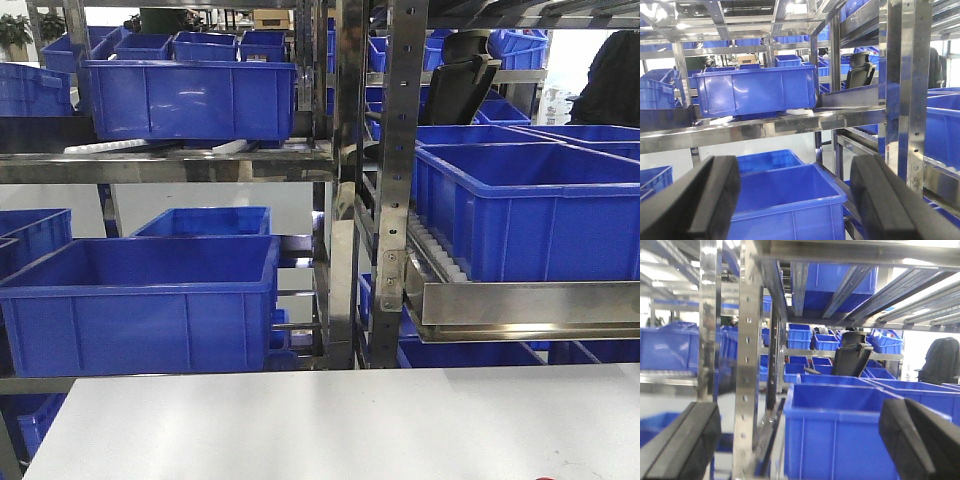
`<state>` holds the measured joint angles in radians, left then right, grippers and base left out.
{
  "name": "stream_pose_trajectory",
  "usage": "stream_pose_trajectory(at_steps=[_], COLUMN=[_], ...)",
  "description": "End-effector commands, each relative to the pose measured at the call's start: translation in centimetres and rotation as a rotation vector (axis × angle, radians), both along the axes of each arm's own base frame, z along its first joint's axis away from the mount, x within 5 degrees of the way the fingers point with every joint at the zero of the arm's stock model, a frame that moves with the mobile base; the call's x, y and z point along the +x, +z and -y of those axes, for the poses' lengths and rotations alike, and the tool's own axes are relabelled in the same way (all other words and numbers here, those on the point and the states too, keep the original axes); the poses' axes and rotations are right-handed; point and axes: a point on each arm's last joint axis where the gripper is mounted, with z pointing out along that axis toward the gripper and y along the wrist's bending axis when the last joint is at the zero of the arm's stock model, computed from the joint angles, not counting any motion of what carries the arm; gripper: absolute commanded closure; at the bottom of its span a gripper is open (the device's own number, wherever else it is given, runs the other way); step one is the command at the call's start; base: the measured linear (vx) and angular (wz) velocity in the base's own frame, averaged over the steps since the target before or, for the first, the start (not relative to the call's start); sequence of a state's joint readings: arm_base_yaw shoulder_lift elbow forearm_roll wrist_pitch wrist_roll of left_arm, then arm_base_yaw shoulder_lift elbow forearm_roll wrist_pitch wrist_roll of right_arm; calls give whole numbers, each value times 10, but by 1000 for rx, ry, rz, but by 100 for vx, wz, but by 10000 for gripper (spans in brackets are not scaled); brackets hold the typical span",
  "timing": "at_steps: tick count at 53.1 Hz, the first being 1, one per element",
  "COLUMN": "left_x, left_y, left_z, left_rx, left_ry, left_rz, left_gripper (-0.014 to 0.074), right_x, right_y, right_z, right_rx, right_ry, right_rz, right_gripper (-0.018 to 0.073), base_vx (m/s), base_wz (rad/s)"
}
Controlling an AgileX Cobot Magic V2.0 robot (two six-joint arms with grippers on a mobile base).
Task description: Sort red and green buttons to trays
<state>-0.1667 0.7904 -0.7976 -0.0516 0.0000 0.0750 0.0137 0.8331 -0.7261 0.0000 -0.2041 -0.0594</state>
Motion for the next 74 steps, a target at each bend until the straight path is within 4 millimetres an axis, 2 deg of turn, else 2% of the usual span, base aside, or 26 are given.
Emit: stream_pose_trajectory(at_steps=[1,6,9,12,16,21,26,27,34,52,61,64,66,72,74], left_x=[-4,-3,-3,-3,-3,-3,-3,-3,-3,-3,-3,-3,-3,-3,-3], left_y=[19,19,19,19,19,19,19,19,19,19,19,19,19,19,19], left_z=[-1,-1,-1,-1,-1,-1,-1,-1,-1,-1,-1,-1,-1,-1,-1], left_rx=[-34,-33,-33,-33,-33,-33,-33,-33,-33,-33,-33,-33,-33,-33,-33], left_ry=[3,3,3,3,3,3,3,3,3,3,3,3,3,3,3], left_rz=[108,104,104,104,104,104,104,104,104,104,104,104,104,104,104], left_gripper=[11,11,11,11,11,11,11,11,11,11,11,11,11,11,11], right_x=[11,16,12,7,1,-1,5,7,29,86,106,109,109,109,109], right_y=[-37,-100,-140,-171,-201,-226,-237,-244,-262,-282,-297,-300,-300,-297,-293], right_z=[-1,-1,-2,-2,-2,0,-1,-1,-4,-4,-5,-5,-5,-8,-11], right_rx=[-16,32,50,54,64,83,83,81,80,80,81,79,78,71,67], right_ry=[10,22,27,28,28,6,14,19,41,43,43,47,50,82,110], right_rz=[3,-115,-189,-247,-285,-313,-265,-301,-368,-349,-361,-363,-362,-354,-343], right_gripper=[-93,-43,-15,8,30,36,36,36,36,36,65,115,193,506,578], base_vx=[0,0,0,0,0,0,0,0,0,0,0,0,0,0,0], base_wz=[0,0,0,0,0,0,0,0,0,0,0,0,0,0,0])
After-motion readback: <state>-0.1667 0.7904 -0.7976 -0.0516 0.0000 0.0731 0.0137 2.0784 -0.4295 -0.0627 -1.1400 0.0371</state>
